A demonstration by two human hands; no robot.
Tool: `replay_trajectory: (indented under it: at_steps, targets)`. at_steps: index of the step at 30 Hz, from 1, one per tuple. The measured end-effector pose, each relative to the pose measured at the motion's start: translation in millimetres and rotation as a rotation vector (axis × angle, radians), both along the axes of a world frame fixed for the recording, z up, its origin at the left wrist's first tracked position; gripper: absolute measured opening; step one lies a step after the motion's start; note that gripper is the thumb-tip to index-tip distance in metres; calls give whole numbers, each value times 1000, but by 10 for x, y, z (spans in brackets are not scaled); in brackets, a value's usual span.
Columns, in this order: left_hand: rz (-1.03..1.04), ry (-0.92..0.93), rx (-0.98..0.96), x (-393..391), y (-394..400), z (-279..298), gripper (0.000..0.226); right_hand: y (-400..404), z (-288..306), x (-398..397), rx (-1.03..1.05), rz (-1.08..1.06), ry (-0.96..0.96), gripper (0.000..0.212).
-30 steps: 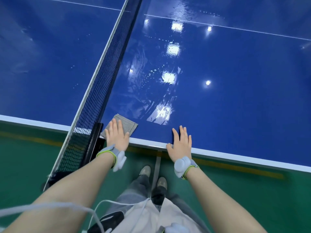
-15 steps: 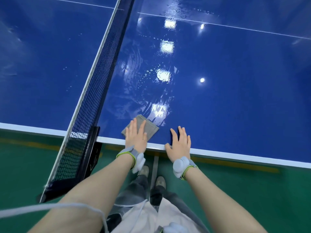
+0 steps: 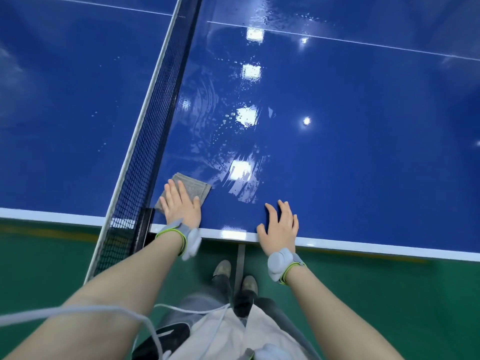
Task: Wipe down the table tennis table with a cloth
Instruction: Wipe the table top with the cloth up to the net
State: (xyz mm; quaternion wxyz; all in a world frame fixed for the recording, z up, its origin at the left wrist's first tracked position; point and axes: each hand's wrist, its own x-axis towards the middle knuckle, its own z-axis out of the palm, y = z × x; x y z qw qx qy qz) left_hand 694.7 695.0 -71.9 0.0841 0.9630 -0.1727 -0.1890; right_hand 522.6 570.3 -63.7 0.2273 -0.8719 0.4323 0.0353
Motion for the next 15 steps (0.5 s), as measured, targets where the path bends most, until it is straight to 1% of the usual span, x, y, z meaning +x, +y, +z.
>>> replay_trajectory:
  at_steps: [3,7,10,11,13,15]
  targets:
    - [-35,2,36,-80,-96,13,63,-6,-2,33,-1,-34,-16,50]
    - [-255,9,70,-211,-405,48,62,11,6,72,-8,-38,-1,52]
    - [-426,26,42,-346,-663,42,61,-11,-34,53,-58,-72,-29,67]
    - [-488,36,36,-405,-721,45,61,-27,-34,37,-55,-76,-35,68]
    - [-591,57,21,-506,-809,21,61,-60,3,34,-4,-93,-24,63]
    - [-634,53,12,-559,-849,3,60,-89,26,49,20,-104,-40,63]
